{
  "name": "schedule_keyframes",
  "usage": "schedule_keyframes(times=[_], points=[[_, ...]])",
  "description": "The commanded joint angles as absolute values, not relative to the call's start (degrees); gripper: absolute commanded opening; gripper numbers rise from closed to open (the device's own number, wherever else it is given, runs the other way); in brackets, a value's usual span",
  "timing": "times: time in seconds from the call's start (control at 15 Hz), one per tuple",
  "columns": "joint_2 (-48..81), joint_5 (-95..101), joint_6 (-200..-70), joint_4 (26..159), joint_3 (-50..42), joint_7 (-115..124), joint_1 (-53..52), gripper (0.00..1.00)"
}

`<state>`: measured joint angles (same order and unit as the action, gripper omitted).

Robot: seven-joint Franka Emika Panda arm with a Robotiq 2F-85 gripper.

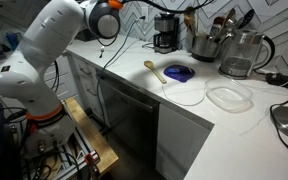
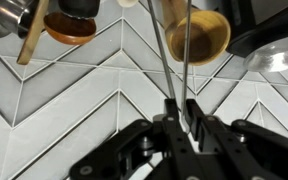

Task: Remove the clamp tongs from the metallic utensil storage bucket and place it on the counter top

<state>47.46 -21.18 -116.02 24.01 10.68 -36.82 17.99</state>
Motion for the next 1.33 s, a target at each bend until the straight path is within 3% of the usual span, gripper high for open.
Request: schedule_keyframes(times=[0.0, 0.73, 1.27], points=[[44.8, -19.6, -105.5, 24.3, 11.2, -35.9, 18.7, 0.04], [38.0, -6.1, -71.7, 26.0, 4.5, -37.5, 12.3, 0.04], [39.1, 6.8, -60.7, 28.0, 0.4, -40.1, 0.5, 0.04]])
